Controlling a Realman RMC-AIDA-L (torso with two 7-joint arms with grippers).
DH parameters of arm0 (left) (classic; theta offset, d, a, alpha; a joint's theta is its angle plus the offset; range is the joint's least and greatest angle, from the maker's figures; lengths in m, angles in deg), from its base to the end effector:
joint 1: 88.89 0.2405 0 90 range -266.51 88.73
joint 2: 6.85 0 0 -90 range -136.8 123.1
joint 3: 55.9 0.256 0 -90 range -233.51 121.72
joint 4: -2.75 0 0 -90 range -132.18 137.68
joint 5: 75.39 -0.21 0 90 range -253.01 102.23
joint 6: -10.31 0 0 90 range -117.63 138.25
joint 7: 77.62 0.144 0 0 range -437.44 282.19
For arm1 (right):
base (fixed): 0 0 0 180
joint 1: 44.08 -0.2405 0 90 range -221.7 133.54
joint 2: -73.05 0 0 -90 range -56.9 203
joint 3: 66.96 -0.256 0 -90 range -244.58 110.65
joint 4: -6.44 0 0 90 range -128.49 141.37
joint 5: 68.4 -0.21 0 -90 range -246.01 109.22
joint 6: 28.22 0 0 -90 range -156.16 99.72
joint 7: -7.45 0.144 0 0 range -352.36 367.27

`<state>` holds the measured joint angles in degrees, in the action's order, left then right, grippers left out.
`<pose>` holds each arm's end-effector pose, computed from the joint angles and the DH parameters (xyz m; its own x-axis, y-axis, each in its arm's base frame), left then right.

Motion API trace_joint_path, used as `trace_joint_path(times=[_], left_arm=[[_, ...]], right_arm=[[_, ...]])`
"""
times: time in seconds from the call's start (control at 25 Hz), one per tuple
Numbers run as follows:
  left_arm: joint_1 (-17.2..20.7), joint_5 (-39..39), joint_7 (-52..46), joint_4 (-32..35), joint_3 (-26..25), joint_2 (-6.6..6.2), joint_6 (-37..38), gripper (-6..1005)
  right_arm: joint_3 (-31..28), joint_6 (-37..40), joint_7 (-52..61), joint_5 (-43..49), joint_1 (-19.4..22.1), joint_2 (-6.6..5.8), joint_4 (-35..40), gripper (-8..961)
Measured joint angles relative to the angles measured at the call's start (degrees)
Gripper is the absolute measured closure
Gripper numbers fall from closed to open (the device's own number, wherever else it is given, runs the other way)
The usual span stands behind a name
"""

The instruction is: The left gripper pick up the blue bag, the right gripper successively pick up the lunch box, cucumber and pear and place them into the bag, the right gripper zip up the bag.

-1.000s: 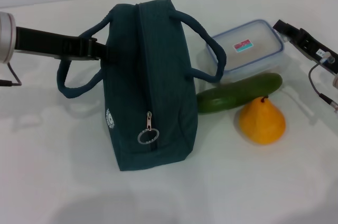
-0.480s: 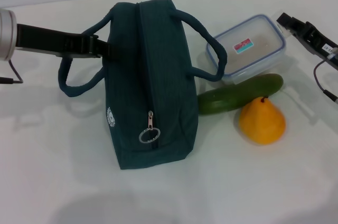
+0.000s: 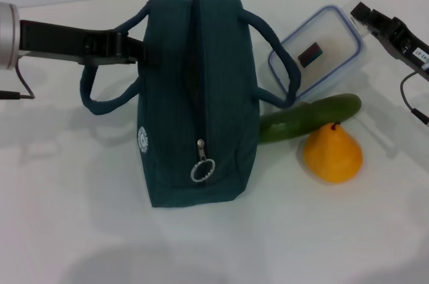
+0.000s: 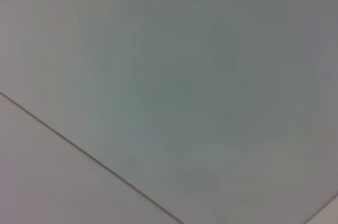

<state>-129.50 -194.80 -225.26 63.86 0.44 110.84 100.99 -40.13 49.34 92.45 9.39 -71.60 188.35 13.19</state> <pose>-0.1479 0.3809 0.0263 0.5082 0.8178 0.2703 0.8379 -0.5420 0.0644 0.3217 0.3353 0.0209 -0.0769 -0.3355 -0.9389 -0.9239 -0.3301 0.1936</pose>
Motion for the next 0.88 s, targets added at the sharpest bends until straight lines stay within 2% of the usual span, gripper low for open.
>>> trace_joint_path(times=[0.88], left_arm=[[-1.3, 1.5, -1.1, -0.9, 0.0, -0.66, 1.5, 953]], right_arm=[[0.0, 3.2, 0.7, -0.2, 0.2, 0.0, 0.1, 858]])
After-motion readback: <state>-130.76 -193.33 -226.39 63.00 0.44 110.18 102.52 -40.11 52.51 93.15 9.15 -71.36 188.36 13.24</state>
